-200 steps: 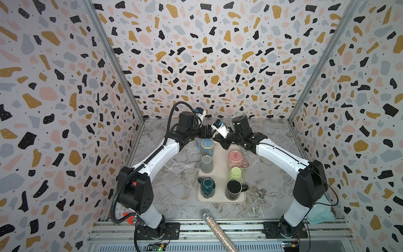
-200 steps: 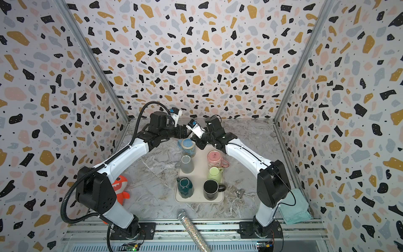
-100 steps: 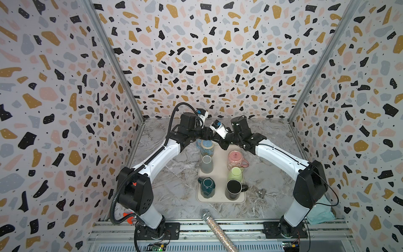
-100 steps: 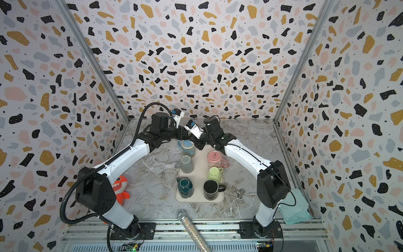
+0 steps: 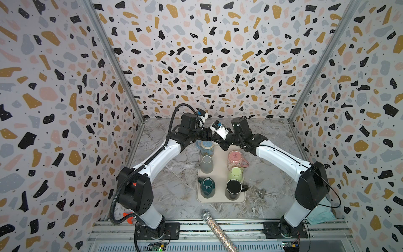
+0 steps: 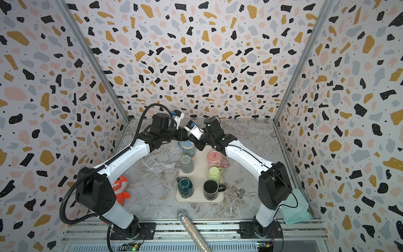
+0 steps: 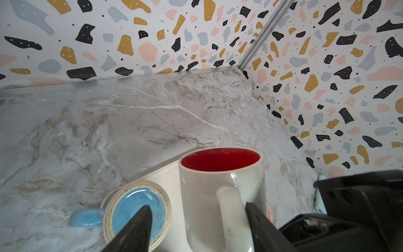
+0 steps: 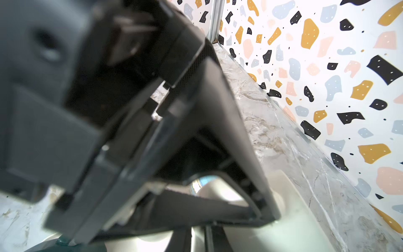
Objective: Turn the mug right side up
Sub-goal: Place the mug at the top-left of the table.
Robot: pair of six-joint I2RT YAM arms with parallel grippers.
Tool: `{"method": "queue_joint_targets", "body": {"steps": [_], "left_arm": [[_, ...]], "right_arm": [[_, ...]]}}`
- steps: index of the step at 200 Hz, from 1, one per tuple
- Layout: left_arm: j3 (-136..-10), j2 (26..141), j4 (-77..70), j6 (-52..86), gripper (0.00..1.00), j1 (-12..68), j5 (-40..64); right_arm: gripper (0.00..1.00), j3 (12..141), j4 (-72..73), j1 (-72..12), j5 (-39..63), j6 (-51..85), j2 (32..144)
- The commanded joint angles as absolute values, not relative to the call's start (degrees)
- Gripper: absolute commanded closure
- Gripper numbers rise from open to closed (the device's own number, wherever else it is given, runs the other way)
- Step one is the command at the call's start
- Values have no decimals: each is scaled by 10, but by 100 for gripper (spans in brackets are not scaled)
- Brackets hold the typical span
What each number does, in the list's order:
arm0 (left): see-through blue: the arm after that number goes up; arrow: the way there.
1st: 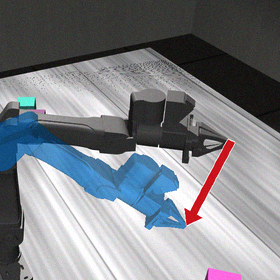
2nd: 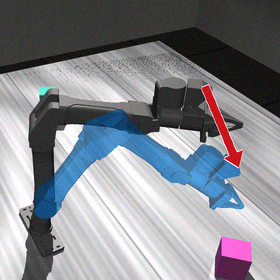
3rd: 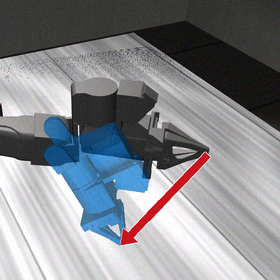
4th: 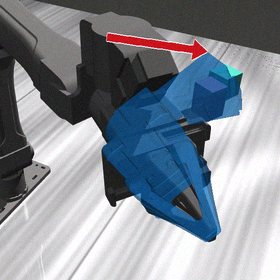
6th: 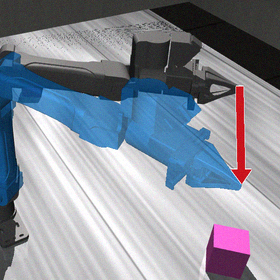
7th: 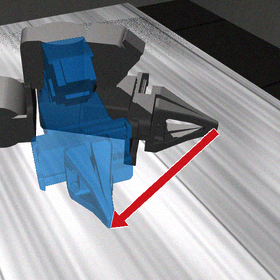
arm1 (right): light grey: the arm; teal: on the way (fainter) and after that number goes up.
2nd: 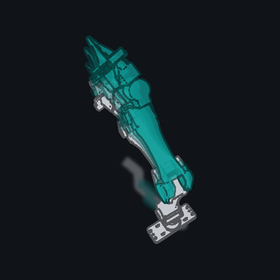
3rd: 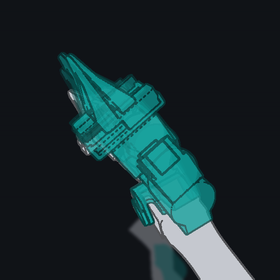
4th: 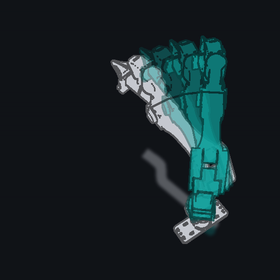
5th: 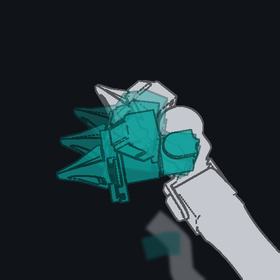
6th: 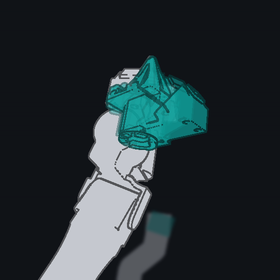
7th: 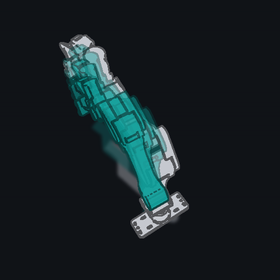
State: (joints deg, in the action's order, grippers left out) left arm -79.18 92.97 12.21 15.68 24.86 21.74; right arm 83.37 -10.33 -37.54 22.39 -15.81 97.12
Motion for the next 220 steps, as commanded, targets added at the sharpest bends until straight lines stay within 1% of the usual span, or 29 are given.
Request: {"method": "queue_joint_targets", "body": {"steps": [1, 112, 169, 178, 198, 210, 220], "left_arm": [[-785, 934, 117, 158, 33, 253, 233], [-782, 941, 138, 149, 45, 254, 272], [-778, 945, 147, 145, 58, 254, 298], [-780, 947, 151, 143, 62, 254, 302], [-786, 953, 159, 140, 75, 255, 313], [-789, 957, 161, 139, 86, 255, 319], [-792, 960, 162, 141, 97, 255, 321]], "right_arm": [[100, 848, -52, -381, 232, -172, 926], [100, 852, -46, -383, 230, -174, 928], [100, 848, -40, -383, 226, -172, 926], [100, 847, -38, -383, 226, -172, 925], [100, 847, -36, -383, 222, -172, 925], [100, 845, -35, -383, 222, -171, 924], [100, 843, -34, -383, 221, -170, 923]]}}
